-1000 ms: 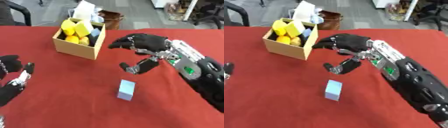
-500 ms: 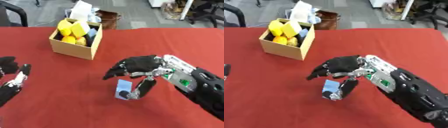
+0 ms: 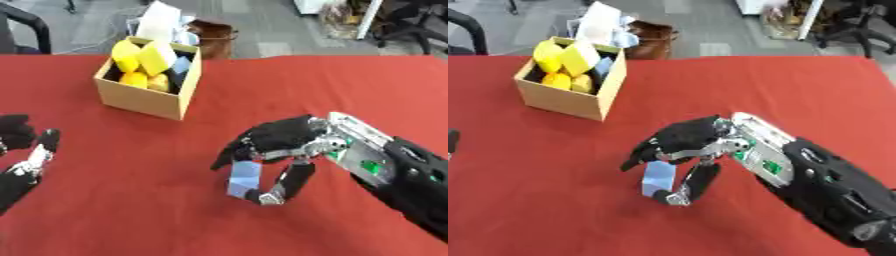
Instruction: Pick up objects on the table and place them in the box.
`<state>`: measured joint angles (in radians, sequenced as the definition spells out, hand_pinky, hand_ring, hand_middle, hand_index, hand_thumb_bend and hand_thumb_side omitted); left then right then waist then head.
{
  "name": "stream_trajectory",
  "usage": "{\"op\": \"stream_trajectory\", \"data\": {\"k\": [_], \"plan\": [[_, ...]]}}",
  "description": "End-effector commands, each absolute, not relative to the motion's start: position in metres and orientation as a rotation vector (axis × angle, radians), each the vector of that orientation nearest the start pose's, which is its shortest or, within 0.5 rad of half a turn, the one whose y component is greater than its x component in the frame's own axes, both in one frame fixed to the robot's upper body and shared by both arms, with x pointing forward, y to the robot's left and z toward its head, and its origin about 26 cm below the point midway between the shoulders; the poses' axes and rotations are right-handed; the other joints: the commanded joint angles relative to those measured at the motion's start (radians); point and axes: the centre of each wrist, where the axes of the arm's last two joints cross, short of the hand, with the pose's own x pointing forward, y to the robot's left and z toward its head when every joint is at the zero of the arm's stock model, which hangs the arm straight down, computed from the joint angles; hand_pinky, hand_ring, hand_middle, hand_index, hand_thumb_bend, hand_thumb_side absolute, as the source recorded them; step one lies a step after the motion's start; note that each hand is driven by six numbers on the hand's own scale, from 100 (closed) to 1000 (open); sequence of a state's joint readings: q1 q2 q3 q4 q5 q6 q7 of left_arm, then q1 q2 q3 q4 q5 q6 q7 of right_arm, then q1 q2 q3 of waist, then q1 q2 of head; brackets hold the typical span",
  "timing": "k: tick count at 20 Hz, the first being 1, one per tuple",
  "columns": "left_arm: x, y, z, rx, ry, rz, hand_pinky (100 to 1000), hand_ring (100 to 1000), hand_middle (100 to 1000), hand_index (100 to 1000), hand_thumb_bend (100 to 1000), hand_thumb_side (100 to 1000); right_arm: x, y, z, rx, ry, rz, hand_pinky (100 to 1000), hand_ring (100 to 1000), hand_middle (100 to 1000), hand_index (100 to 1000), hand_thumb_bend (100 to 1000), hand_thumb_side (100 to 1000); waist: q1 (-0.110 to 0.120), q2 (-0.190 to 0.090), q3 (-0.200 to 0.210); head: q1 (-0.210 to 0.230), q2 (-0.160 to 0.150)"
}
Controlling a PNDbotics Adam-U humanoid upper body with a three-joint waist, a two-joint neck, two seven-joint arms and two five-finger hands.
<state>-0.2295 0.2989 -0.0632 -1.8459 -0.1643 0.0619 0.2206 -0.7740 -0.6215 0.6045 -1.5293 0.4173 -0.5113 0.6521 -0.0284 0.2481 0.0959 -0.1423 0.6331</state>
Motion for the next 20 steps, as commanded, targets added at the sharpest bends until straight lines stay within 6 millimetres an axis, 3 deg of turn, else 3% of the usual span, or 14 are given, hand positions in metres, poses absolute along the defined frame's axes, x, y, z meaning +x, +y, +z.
{"op": "stream_trajectory", "data": {"k": [1,15,20], "plan": [[0.312,0.259,0.146,0.444,-2.056,-0.257,650,610,548,701,514,416,0.388,-0.197,0.206,0.215,1.795,-2.838,840,864,912,981,173,530,0.018,-0.014,0.002,-0.005,-0.002],[0.312,0.259,0.146,0.440,-2.055,-0.255,650,613,549,702,509,418,0.395,-0.204,0.178,0.278,1.650,-2.923,855,884,930,987,223,523,0.019,-0.011,0.002,-0.013,-0.005],[0.312,0.259,0.146,0.437,-2.055,-0.255,650,614,549,702,507,418,0.398,-0.206,0.173,0.317,1.676,-2.897,805,826,885,976,208,447,0.021,-0.010,0.003,-0.016,-0.005]]}}
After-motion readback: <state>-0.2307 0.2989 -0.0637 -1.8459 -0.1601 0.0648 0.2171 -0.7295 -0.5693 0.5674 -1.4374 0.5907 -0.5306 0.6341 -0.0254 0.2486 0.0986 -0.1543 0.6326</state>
